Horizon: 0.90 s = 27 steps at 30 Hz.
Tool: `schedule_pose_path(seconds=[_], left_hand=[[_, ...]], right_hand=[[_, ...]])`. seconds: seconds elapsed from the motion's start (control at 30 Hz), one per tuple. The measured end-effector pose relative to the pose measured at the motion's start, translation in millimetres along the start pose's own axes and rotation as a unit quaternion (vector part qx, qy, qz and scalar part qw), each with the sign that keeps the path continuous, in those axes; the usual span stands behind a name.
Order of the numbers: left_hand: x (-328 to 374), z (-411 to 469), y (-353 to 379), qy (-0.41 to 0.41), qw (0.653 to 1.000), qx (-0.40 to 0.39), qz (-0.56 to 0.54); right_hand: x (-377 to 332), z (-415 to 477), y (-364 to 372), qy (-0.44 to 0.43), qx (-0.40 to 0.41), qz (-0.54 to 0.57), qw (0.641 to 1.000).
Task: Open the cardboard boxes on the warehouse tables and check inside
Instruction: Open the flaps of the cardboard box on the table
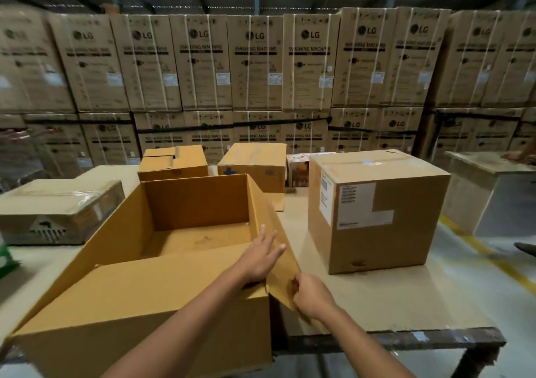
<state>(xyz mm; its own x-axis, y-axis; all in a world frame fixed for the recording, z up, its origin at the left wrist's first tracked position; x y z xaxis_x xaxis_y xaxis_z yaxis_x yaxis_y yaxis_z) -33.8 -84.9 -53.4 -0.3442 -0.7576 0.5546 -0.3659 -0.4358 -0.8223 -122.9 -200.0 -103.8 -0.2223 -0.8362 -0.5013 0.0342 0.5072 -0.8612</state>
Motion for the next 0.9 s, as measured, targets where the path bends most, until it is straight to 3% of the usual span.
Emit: schedule_pose_path(seconds=[0.1, 0.17, 0.3, 0.37, 0.5, 0.63, 0.8, 0.9], left_hand=[[-11.1, 6.2, -15.4, -0.034, 0.997, 0.045, -0.058], [-23.3, 14.8, -23.0, -0.062, 0.996, 0.062, -0.022], [-69.3, 23.6, -37.0, -0.176, 0.977, 0.065, 0.102], [-80.9, 24.6, -51.4, -0.195, 0.971, 0.067, 0.121], [-53.8, 19.9, -99.9, -0.124, 0.976, 0.159, 0.084], [-24.8, 6.6, -141.7, -0.065, 0.964, 0.229, 0.122], [-7.8, -20.2, -174.9, -0.007, 0.961, 0.213, 0.175], [0.0, -46.1, -206.8, 0.004, 0.970, 0.211, 0.119]], right_hand=[[-23.0, 6.1, -21.2, -0.019, 0.095, 0.059, 0.994], [-44.1, 5.6, -37.2, -0.066, 0.131, 0.081, 0.986], [-80.8, -0.3, -37.3, -0.159, 0.097, 0.112, 0.976], [-85.7, -0.5, -32.6, -0.165, 0.077, 0.121, 0.976], [-74.0, 9.7, -43.9, -0.097, 0.119, 0.212, 0.965], [-84.7, 13.1, -54.6, -0.109, 0.156, 0.275, 0.942], [-122.9, 5.6, -63.0, -0.143, 0.133, 0.409, 0.891], [-134.8, 4.9, -63.8, -0.105, 0.077, 0.527, 0.840]])
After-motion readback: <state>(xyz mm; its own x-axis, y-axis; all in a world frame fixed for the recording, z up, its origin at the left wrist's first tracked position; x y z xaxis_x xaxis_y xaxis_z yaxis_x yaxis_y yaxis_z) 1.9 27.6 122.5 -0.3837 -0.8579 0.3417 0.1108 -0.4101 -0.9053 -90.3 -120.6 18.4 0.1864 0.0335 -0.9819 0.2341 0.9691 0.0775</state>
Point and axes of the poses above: each hand's wrist, its own z-axis towards the middle knuckle, its own y-axis out of the palm, x = y × z, the point moved 6 cm from there along z, towards the middle knuckle, and after that the axes turned 8 degrees about -y, right-handed, at the moved point
